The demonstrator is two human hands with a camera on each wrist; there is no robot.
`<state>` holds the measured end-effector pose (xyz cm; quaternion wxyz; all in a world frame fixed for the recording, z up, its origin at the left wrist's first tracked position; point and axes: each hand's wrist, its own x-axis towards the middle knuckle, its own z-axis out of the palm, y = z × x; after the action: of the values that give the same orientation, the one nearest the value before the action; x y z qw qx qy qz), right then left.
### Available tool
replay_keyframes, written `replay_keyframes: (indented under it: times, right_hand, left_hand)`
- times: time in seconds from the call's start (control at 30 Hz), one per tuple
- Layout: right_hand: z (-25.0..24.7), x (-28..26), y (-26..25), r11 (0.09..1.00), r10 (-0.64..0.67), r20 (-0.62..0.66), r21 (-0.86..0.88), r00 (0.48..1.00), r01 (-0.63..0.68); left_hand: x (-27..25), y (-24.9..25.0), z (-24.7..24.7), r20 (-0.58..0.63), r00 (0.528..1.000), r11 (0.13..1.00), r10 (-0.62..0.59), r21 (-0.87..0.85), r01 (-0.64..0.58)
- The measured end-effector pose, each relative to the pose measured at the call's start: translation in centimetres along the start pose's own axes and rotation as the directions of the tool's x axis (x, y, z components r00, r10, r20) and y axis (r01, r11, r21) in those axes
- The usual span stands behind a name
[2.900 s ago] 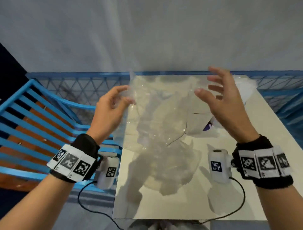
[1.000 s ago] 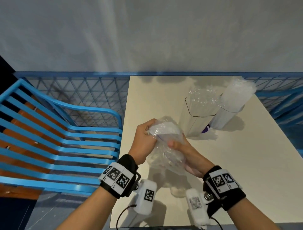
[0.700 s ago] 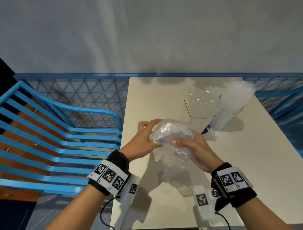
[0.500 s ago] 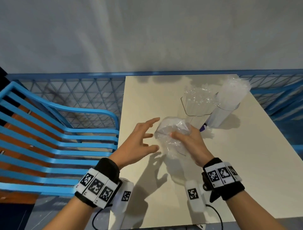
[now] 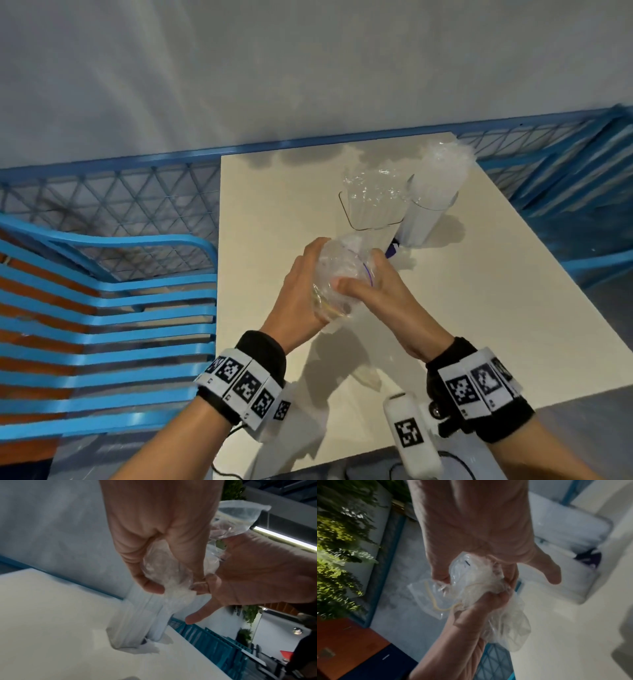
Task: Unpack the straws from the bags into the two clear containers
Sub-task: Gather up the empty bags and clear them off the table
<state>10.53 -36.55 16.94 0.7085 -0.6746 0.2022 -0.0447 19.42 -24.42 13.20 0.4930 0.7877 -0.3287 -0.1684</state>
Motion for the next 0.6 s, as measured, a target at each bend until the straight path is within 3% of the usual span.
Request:
replay_keyframes:
  times: [0.13, 0.23, 0.37, 0.53, 0.6]
  right_hand:
    - [-3.4, -0.9, 0.0, 0.984, -0.057, -0.119, -0.172, 0.991, 0.036]
    - [-8.1, -2.1, -0.3, 0.953, -0.025, -0.198, -0.301, 0.980, -0.036]
    - [-15.0, -4.6, 0.2, 1.000, 0.023, -0.159, 0.006, 0.987, -0.023]
    - [-26.1, -7.8, 2.2, 0.995, -0.018, -0.252, 0.088, 0.968, 0.042]
    - [-31.8, -9.0, 2.9, 0.994, -0.035, -0.290, 0.090, 0.957, 0.063]
  left_hand:
    - [1.5, 3.1, 3.1, 0.061, 0.998, 0.995, -0.029, -0.096, 0.034]
    - [2.5, 5.7, 5.5, 0.147, 0.989, 0.994, -0.003, -0.104, 0.018]
    - [3.9, 9.6, 10.2, 0.290, 0.957, 0.992, 0.028, -0.129, 0.010]
    - [4.6, 14.2, 19.9, 0.456, 0.890, 0.967, -0.029, -0.211, 0.140]
    - [5.0, 16.2, 24.6, 0.453, 0.891, 0.977, -0.021, -0.180, 0.114]
